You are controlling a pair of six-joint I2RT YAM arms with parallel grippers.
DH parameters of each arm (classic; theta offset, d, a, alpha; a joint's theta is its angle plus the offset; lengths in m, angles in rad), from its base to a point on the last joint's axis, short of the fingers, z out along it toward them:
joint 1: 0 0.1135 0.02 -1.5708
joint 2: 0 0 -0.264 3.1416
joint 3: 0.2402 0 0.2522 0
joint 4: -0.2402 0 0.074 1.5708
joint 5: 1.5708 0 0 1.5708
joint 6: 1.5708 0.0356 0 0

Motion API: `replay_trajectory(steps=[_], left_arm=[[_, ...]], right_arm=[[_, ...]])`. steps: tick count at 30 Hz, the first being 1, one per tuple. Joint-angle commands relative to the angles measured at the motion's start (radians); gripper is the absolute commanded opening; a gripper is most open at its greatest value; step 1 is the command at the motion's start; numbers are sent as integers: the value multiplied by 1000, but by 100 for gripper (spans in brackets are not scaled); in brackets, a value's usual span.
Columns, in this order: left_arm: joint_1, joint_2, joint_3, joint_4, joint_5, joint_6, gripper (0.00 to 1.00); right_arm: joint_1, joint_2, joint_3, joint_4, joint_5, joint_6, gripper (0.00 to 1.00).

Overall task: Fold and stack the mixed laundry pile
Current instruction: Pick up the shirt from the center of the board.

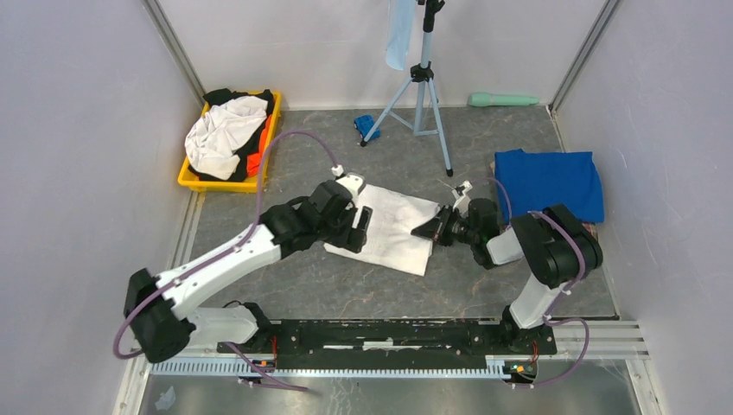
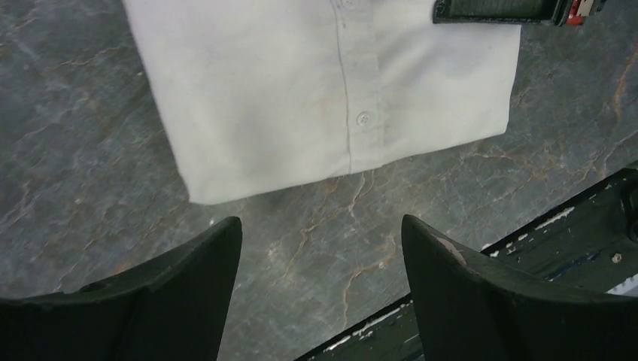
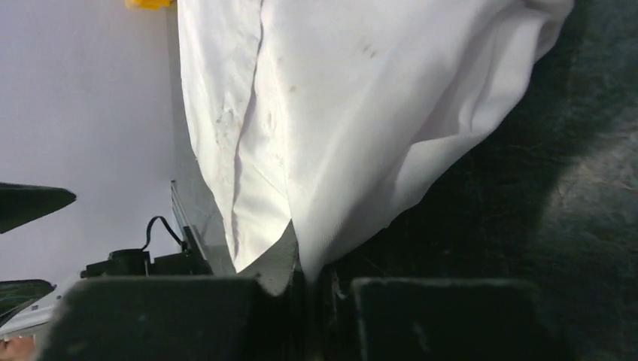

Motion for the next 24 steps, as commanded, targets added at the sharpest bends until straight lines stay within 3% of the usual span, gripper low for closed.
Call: replay_trajectory(steps=[1,4,11,16,24], left_arm=[[-1,-150,6,-176,-96,22,85],[-1,-224,28,-263,-106,34,86],[0,-263,-59,-229,-195,102,86],[0,-262,-95,-198,-184,93,85],[0,-256,-103,-188,-171,90,84]], right_arm=[[7,-145,140,-409,13,-203,3],[4,-201,323,-842,139,-417,0],[-17,-185,617,-1333,299,-725,0],[-20,-156,820,-1590,562,-853,0],[-45,-110,1128,-1856,920,-986,0]])
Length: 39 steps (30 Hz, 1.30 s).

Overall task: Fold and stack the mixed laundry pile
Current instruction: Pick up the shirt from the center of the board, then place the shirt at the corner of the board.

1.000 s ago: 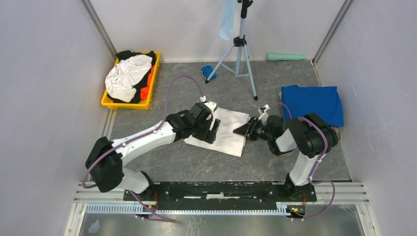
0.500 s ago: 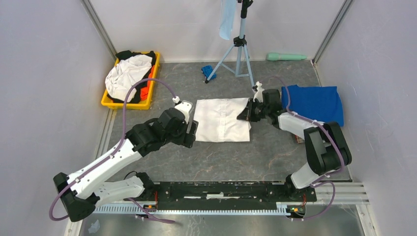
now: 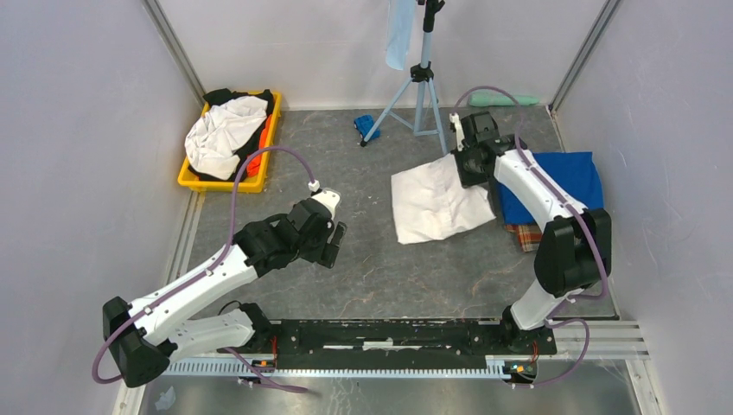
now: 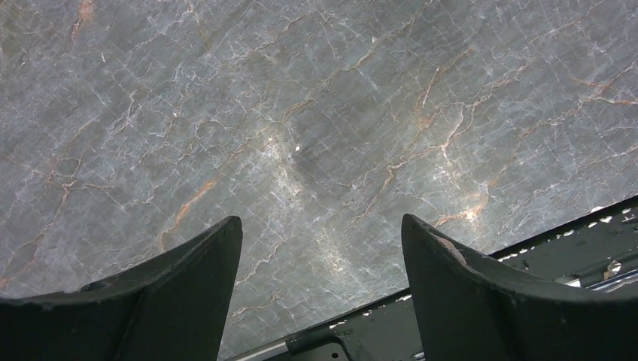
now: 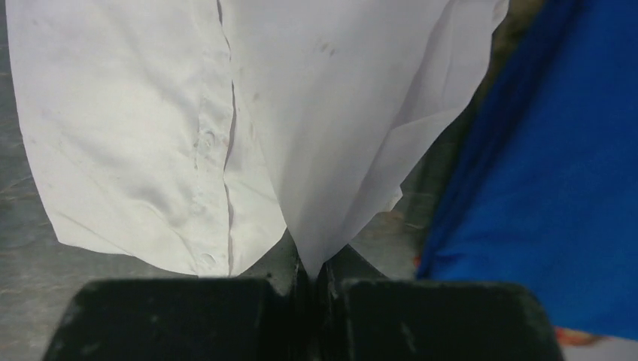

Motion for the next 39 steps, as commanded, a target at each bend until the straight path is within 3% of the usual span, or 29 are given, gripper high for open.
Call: replay_trajectory(steps=[1,8,20,31,39], left_arm=[[0,-3,4,27,-1,49,84],[-1,-14,0,31,7,48,82],[0,1,1,31,-16,47,81],[0,25,4,27,-20,47,80],[0,37,6,25,-18,48,79]], right_arm=[[-25,6,170,-193,280,-123,0],[-37,-18,351,-257,412,-185,0],[-38,-168,454,-275,425,-276,0],[-44,-215,437,-304,491,-285,0],[-146,-194,375,-283,541,-284,0]])
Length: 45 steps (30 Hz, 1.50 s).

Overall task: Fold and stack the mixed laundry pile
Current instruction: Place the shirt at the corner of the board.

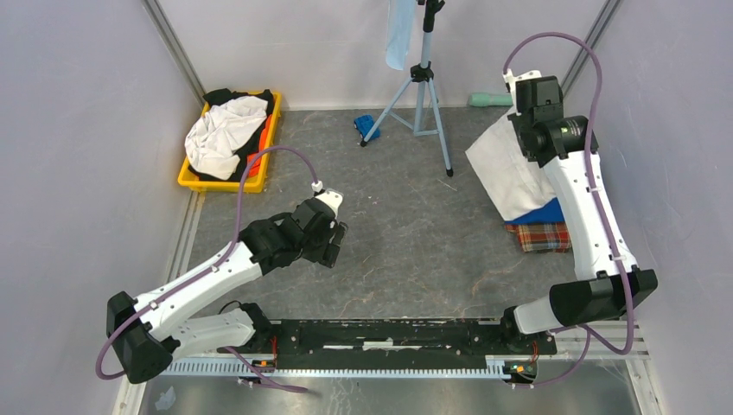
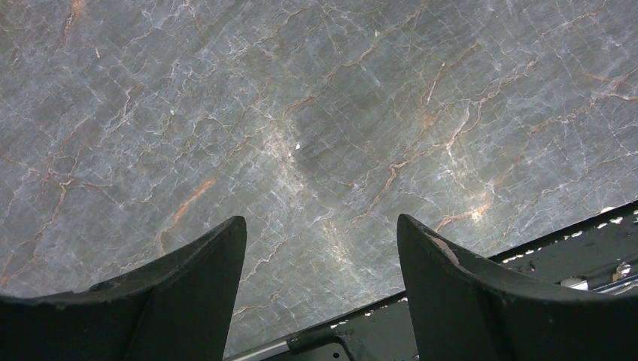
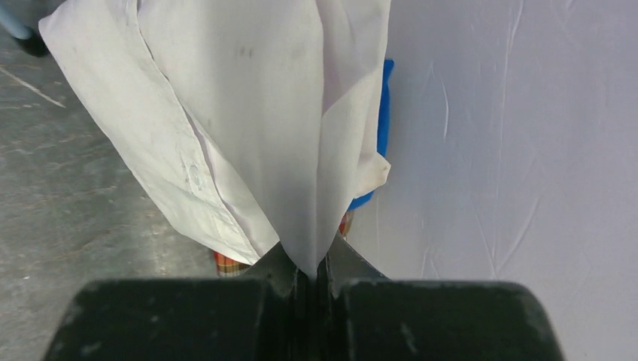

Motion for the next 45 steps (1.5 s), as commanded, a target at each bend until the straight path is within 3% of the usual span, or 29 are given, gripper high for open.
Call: replay_trajectory(steps=[1,16,23,34,35,37,39,40,45], left_arm=[[0,5,7,21,-18,47,79],[0,25,12,16,-21,42,79],[0,22,12,14,-28,39,79],[0,28,13,14,-24,41,78],[0,28,13,14,-24,41,78],[0,26,12,14,-24,41,78],[0,25,12,14,-24,41,78],[0,24,12,14,-25,41,78],[0,22,12,14,-26,40,78]], right_arm=[[-73,-2,-52,47,64,-12,0],[-251,31,-229,271,100,-81,0],[-268,75,-356,437,138,-181,0],[-303,205,-376,482,221,-180,1],[-307,218,-373,480,229,-182,5],[-311,232,-365,481,250,-180,48],[-311,239,-350,490,271,-176,72],[-312,242,-339,497,291,-176,78],[-313,237,-215,457,371,-125,81]])
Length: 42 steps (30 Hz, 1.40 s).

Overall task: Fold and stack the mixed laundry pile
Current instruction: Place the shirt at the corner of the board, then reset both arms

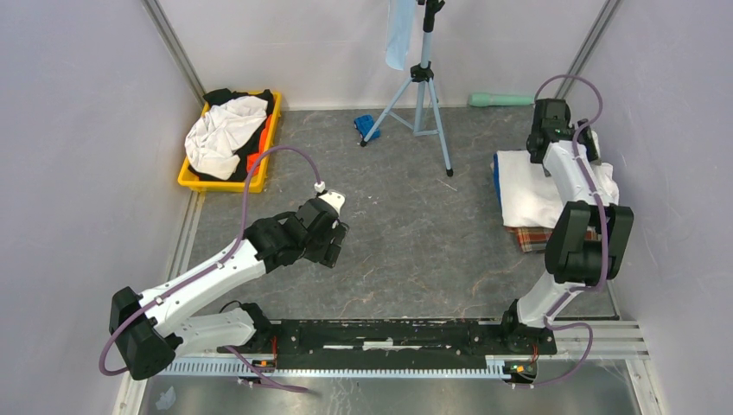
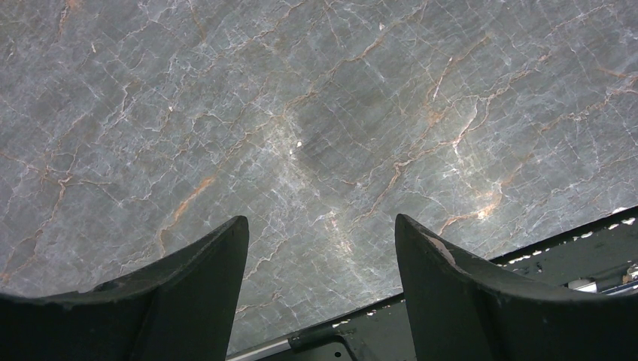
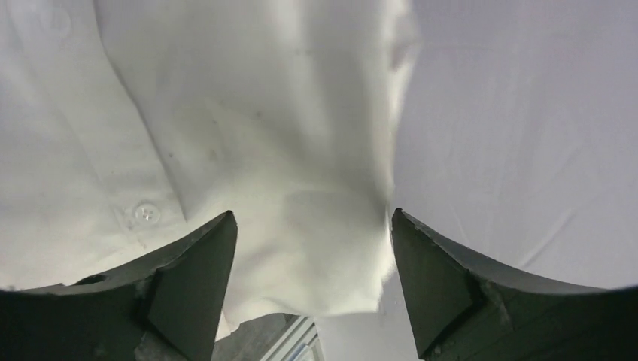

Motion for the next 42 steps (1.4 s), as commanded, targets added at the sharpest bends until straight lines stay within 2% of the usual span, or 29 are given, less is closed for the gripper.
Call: replay_trajectory(steps=[1,3,5,7,9,12,14,18,24,28,30,32,35,39,42], left_arm=[[0,-8,12,14,-24,39,78],[0,-10,11,14,-28,39,78],[0,-12,11,14,-30,38,77],[0,-13,11,15,-30,38,77],[0,-10,12,14,-30,38,77],[0,-8,14,11,-37,38,77],[0,-10,14,10,-42,36,77],[0,-8,15,10,-40,41,77],[1,-11,17,10,-56,45,78],[2,-19,18,8,-90,47,81],[2,-24,20,7,-108,47,86],[3,-28,20,5,-122,48,91],[3,-34,18,5,-130,47,99],[3,-50,20,2,-146,44,100],[4,-70,23,-1,-176,40,100]], right_arm=[[-2,-36,141,9,103,63,83],[-1,-83,151,11,115,98,98],[-1,-124,155,19,139,116,98],[0,-161,177,-31,97,201,98],[0,-221,108,-26,-54,283,90],[-1,-348,-113,108,-271,365,80],[-1,-423,-258,204,-408,413,78],[-1,-567,-427,324,-633,474,77],[7,-767,-534,414,-1117,543,77],[66,-915,-691,595,-1354,734,78],[134,-980,-755,705,-1384,806,79],[234,-1019,-775,699,-1343,816,80],[346,-1045,-758,618,-1254,778,80],[433,-1095,-754,470,-1104,714,90],[442,-1130,-745,350,-1018,654,98]])
